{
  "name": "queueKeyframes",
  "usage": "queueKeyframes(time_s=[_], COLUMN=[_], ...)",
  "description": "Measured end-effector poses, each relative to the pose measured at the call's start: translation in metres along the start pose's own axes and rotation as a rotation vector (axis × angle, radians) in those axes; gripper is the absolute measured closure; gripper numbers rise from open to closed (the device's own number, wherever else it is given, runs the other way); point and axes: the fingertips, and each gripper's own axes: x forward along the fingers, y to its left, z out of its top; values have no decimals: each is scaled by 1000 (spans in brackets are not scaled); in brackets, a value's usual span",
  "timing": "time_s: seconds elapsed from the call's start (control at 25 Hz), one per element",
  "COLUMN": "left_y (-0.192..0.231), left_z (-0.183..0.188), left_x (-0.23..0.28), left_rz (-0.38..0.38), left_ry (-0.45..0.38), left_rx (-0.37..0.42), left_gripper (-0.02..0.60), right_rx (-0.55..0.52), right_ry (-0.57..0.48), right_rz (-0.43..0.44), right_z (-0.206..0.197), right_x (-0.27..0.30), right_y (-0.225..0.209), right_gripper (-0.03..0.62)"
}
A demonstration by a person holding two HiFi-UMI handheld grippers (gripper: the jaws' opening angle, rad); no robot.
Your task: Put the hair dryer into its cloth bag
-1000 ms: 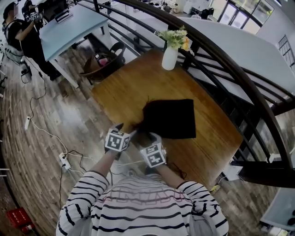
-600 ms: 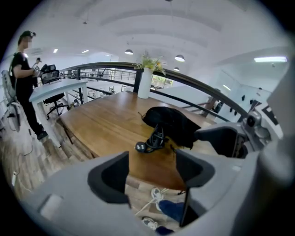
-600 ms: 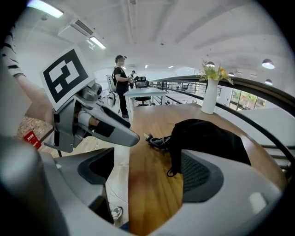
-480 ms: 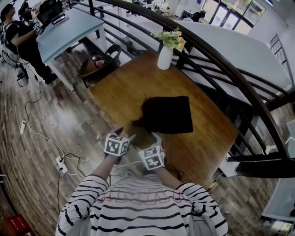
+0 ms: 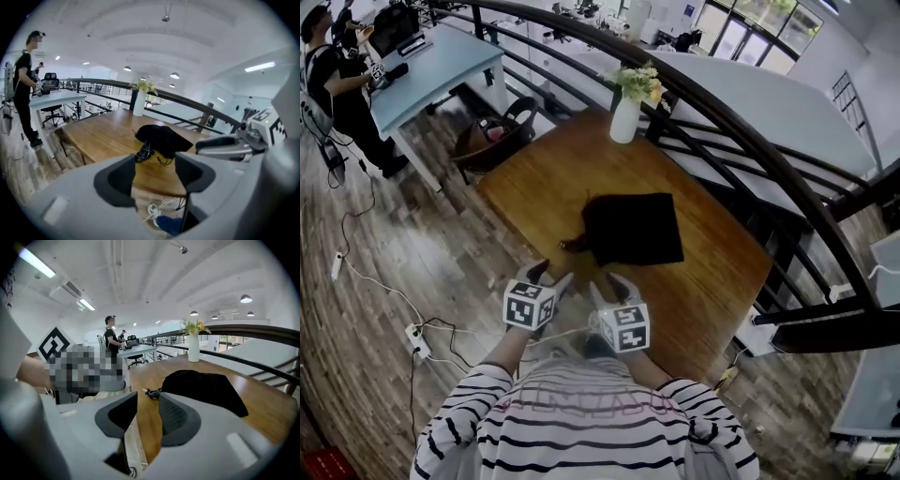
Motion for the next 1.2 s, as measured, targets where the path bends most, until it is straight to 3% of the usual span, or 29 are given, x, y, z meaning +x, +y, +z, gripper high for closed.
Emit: queueKeyframes(time_s=[0.32,0.92,1.2], left_y=[-12,-49,-47], left_z=[5,-30,-42], left_x=[-36,-100,-117], left_rz=[-19,-37,-57], left_ry=[-74,-118,-109], left_rx=[39,63,49], left_gripper=[399,578,578], right_rx=[14,1,-2], right_ry=[-99,-166,-150], right_rz=[-72,-23,-17], right_z=[21,7,2], right_x=[-32,-91,-95], right_y=[0,35,49], right_gripper=[591,592,592])
